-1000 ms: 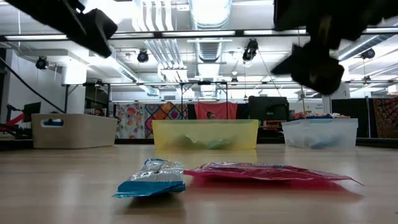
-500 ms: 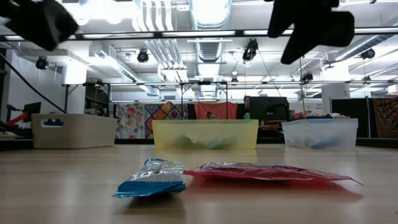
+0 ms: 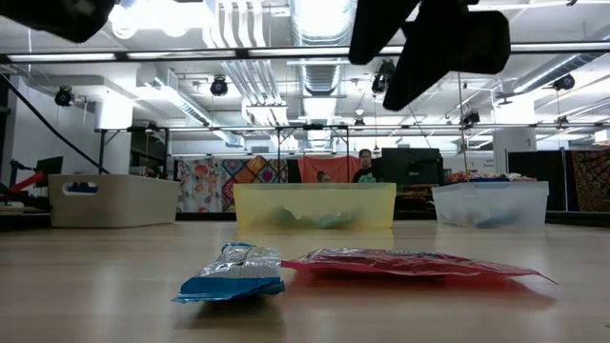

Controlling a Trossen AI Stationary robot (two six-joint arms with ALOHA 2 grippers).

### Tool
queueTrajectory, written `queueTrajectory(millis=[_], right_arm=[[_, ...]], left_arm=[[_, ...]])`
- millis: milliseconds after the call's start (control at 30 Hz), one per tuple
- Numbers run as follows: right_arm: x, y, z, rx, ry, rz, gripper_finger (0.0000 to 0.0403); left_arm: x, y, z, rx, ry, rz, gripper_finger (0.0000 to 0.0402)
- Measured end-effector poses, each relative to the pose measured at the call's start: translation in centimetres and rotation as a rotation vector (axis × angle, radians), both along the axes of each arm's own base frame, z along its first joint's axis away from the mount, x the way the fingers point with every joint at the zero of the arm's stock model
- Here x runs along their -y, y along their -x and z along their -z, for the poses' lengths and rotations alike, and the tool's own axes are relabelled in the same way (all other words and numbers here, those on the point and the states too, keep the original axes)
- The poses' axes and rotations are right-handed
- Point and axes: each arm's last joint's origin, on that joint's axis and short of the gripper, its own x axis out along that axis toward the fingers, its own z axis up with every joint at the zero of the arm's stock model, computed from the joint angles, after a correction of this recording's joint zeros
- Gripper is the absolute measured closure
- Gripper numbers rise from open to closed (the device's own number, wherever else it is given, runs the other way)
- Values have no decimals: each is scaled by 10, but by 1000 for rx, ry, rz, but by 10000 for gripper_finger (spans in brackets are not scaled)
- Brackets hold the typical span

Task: Sort candy
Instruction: Put the white chocolate into the transparent bin

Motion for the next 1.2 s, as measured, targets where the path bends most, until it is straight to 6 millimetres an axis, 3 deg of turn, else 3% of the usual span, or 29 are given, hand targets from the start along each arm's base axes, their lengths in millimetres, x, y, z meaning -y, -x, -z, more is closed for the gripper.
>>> queueTrajectory(millis=[200, 400, 767, 967, 1200], right_arm=[[-10, 4, 3, -16, -9, -33, 193], [-21, 16, -4, -15, -20, -54, 193], [-30, 26, -4, -38, -9, -54, 193], [-29, 26, -4, -37, 0, -52, 193], [-29, 26, -4, -39, 7, -60, 193]], left_arm=[[23, -25, 27, 141, -200, 205, 203], [27, -51, 56, 214, -339, 276, 203], [-6, -95, 96, 152, -305, 353, 203], [-25, -108, 114, 98, -318, 359, 203], [-38, -117, 122, 73, -269, 395, 213]])
